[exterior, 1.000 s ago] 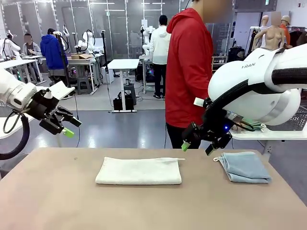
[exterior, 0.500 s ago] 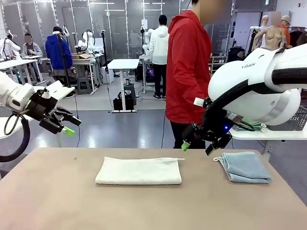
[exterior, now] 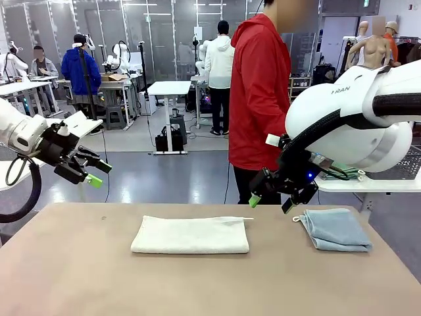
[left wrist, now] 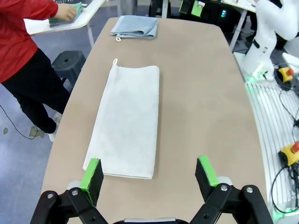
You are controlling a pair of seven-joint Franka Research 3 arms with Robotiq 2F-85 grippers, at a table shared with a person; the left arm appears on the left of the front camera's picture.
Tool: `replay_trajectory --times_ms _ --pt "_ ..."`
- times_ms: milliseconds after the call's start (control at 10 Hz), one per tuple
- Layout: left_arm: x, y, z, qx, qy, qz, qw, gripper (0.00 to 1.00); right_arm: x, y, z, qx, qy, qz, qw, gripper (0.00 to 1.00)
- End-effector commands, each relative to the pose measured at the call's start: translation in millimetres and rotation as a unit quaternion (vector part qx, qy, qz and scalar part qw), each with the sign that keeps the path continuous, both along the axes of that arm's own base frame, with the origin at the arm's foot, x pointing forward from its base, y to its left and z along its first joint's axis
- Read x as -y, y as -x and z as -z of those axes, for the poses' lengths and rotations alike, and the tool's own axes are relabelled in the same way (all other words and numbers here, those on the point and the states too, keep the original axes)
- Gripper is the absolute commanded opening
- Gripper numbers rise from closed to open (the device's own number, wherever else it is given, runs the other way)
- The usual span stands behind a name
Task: Fold the towels and place them in the basket.
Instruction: When a person lays out a Towel with hook on the table, fold it in half twice.
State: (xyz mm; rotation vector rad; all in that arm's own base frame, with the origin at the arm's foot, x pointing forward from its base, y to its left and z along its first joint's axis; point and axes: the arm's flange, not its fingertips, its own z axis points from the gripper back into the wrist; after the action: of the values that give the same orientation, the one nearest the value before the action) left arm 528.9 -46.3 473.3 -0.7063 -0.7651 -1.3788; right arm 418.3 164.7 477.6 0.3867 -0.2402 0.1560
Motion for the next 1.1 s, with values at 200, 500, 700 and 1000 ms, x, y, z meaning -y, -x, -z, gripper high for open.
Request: replay_trajectory --times_ms 200,500,700,1000 --pt "0 0 -1 0.0 0.0 -0.001 1.0 1.0 -22 -27 23 -0.001 -0.002 0.046 0.999 1.0" --pt "0 0 -1 0.0 0.0 -0.001 1.0 1.0 -44 -66 58 -0.01 0.029 0.084 0.996 1.0" --pt "0 0 -1 0.0 0.0 -0.001 1.0 1.0 -53 -91 86 -0.028 0.054 0.1 0.993 1.0" --pt "0 0 -1 0.0 0.0 -0.001 1.0 1.0 -60 -116 118 -0.048 0.082 0.106 0.99 1.0"
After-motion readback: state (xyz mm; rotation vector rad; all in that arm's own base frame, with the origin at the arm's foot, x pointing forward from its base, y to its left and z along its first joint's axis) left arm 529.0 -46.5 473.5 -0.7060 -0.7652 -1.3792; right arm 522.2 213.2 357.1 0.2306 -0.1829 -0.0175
